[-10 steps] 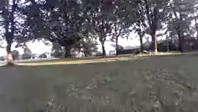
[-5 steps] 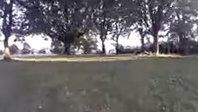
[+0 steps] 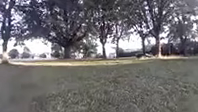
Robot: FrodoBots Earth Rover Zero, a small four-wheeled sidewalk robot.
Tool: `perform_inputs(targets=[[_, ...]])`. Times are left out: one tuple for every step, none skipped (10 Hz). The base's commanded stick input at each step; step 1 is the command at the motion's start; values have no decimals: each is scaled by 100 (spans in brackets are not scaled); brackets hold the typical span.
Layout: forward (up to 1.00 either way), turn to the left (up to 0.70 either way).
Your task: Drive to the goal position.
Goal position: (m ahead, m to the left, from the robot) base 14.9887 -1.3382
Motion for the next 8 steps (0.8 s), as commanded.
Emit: perform_inputs(targets=[[70, 0], [70, 0], [70, 0], [70, 0], [70, 0], [70, 0], [70, 0], [70, 0]])
